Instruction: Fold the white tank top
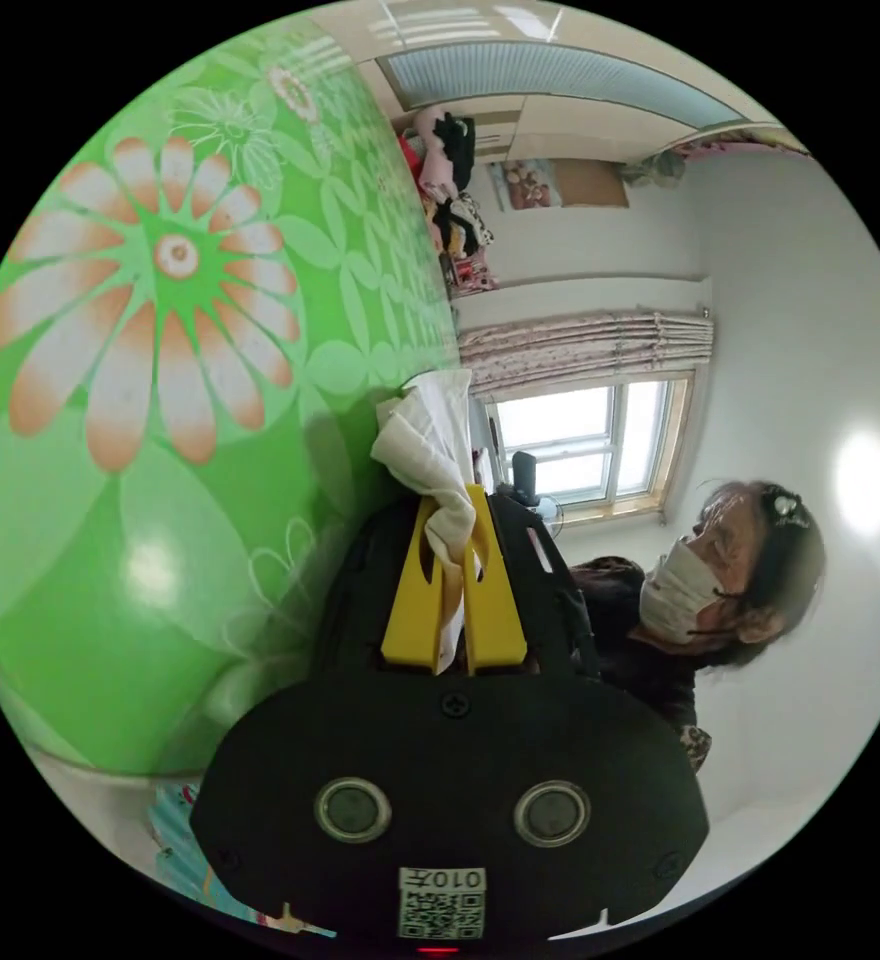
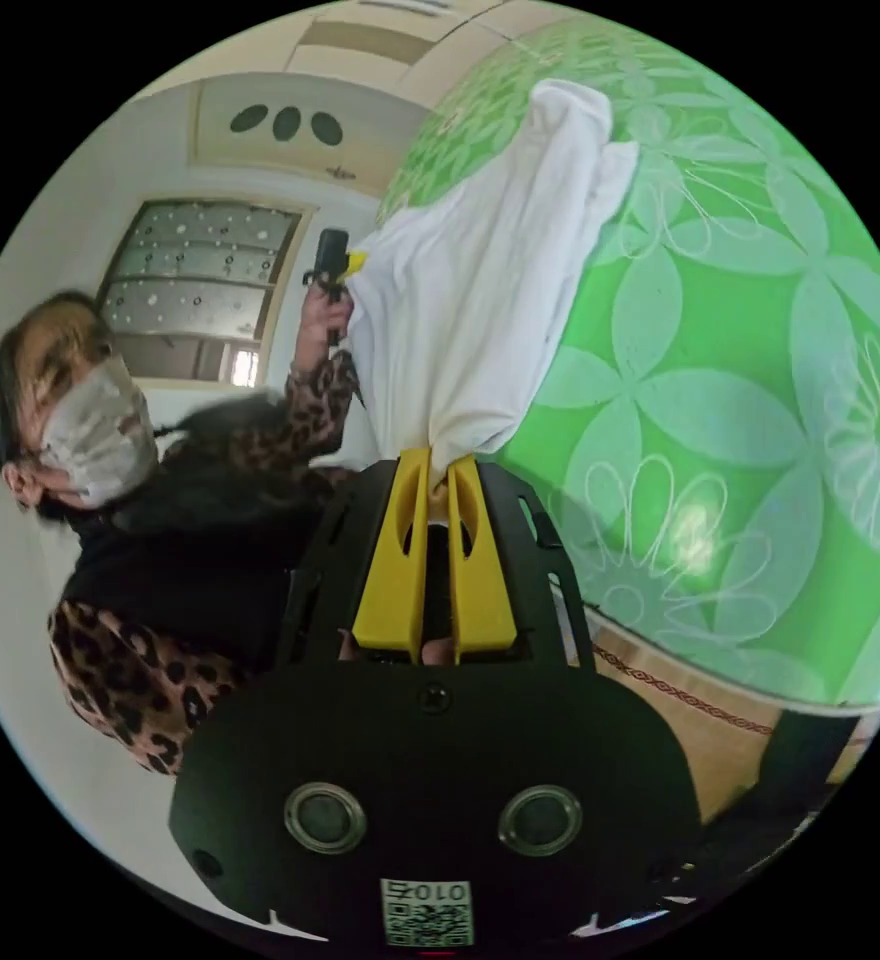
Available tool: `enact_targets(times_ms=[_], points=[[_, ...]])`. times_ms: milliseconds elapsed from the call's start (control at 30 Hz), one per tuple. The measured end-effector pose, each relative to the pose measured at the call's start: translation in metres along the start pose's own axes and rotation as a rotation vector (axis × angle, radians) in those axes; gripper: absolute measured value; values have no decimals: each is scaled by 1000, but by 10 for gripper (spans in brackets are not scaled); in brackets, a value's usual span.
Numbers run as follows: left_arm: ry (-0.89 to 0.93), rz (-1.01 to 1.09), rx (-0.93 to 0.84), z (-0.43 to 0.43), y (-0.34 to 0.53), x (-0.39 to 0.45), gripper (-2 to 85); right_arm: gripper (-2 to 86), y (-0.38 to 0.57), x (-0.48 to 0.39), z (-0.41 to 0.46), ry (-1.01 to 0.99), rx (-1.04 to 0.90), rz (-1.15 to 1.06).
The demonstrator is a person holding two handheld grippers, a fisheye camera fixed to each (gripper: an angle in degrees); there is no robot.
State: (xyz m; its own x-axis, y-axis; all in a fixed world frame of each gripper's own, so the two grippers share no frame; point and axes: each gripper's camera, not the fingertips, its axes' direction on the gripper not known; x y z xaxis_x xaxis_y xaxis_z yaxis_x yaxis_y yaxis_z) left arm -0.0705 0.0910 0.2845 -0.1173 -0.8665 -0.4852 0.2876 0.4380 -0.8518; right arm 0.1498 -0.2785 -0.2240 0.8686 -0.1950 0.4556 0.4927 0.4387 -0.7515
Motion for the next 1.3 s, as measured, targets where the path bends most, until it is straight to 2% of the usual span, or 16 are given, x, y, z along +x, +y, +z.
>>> enact_targets(times_ms=[133,267,400,500,667,833,1000,1167,1300], points=[[-60,-76,60,9,47,-25,53,51,56,0,-42,-165,225,42],[-169,-80,17,27,89,-38,53,50,80,-19,-72,-205,238,17],[-160,-77,146,44,145,-63,53,50,80,-51,-118,-222,177,-67],[-73,-44,316,60,196,-92,54,49,68,-70,-161,-264,126,-136],[-101,16,603,91,274,-128,55,48,43,-105,-216,-327,14,-241],[-31,8,723,122,316,-170,56,48,31,-146,-262,-420,-68,-248],[-49,-62,772,152,364,-199,55,48,43,-209,-300,-408,-86,-280],[-123,-100,795,166,467,-207,55,48,55,-292,-307,-443,-117,-312],[-186,-47,878,164,575,-191,54,47,52,-408,-260,-508,-252,-382]])
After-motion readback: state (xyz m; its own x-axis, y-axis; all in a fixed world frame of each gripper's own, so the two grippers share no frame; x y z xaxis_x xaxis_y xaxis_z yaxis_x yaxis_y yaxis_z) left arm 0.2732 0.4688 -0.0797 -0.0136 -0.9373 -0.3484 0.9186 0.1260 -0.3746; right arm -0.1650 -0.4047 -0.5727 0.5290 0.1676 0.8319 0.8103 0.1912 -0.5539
